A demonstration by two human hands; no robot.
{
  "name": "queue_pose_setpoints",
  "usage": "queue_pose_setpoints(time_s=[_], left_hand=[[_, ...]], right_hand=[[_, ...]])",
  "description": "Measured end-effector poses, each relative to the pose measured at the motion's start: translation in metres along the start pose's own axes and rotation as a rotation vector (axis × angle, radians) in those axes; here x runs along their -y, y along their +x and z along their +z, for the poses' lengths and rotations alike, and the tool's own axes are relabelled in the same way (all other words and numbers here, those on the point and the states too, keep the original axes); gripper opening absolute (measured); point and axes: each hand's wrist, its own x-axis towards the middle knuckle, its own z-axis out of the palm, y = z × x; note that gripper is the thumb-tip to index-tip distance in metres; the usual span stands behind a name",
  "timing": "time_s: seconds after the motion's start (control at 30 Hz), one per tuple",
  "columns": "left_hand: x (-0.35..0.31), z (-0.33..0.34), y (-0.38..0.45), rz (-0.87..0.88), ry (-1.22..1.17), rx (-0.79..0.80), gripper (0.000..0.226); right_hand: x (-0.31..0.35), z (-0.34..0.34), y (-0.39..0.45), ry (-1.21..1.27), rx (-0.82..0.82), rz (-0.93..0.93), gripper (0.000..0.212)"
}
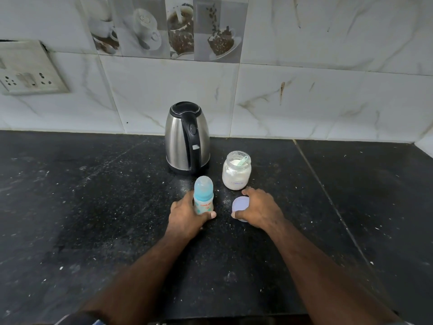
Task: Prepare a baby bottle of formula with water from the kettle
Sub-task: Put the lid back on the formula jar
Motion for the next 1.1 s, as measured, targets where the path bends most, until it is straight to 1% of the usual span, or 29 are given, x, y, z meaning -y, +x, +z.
queue_pose_setpoints(time_s=[0.07,0.17,0.23,0.33,0.4,0.43,0.47,0.6,0.73,0.8,0.87,1.0,1.1], left_hand=[[0.000,-0.002,-0.006,-0.021,0.013,-0.081,0.074],[-0.001,-0.006,-0.025,-0.054,-0.055,-0.166,0.059],[-0.006,-0.004,-0.041,-0.031,-0.052,-0.152,0.050],[-0.025,0.010,-0.060,0.068,-0.044,-0.064,0.037],[-0.039,0.023,-0.064,0.126,-0.081,-0.018,0.023],[-0.045,0.030,-0.063,0.137,-0.118,-0.012,0.019],[-0.050,0.037,-0.062,0.136,-0.152,-0.011,0.020],[-0.061,0.064,-0.056,0.105,-0.176,0.006,0.040],[-0.078,0.077,-0.041,0.022,-0.195,-0.003,0.064],[-0.084,0.080,-0.028,0.002,-0.180,-0.030,0.072],[-0.091,0.080,-0.016,0.001,-0.181,-0.067,0.077],[-0.106,0.078,0.002,-0.069,-0.214,-0.065,0.104],[-0.109,0.082,0.018,-0.119,-0.265,-0.083,0.116]], right_hand=[[0.000,0.001,0.001,-0.028,0.000,-0.008,0.091],[-0.001,0.004,0.003,-0.049,0.028,-0.031,0.093],[-0.001,0.006,0.003,-0.044,0.016,-0.062,0.089],[-0.001,0.005,0.002,-0.001,-0.005,-0.113,0.080],[-0.003,0.000,0.003,0.060,0.000,-0.117,0.079],[-0.004,-0.004,0.003,0.091,0.005,-0.113,0.080],[-0.006,-0.008,0.004,0.117,0.009,-0.110,0.081],[-0.019,-0.023,0.007,0.145,0.027,-0.106,0.084],[-0.030,-0.042,0.011,0.221,-0.017,-0.099,0.086],[-0.034,-0.051,0.012,0.296,-0.046,-0.100,0.082],[-0.040,-0.059,0.012,0.409,-0.067,-0.094,0.074],[-0.047,-0.067,0.015,0.595,-0.080,-0.077,0.067],[-0.049,-0.071,0.019,0.679,-0.093,-0.082,0.062]])
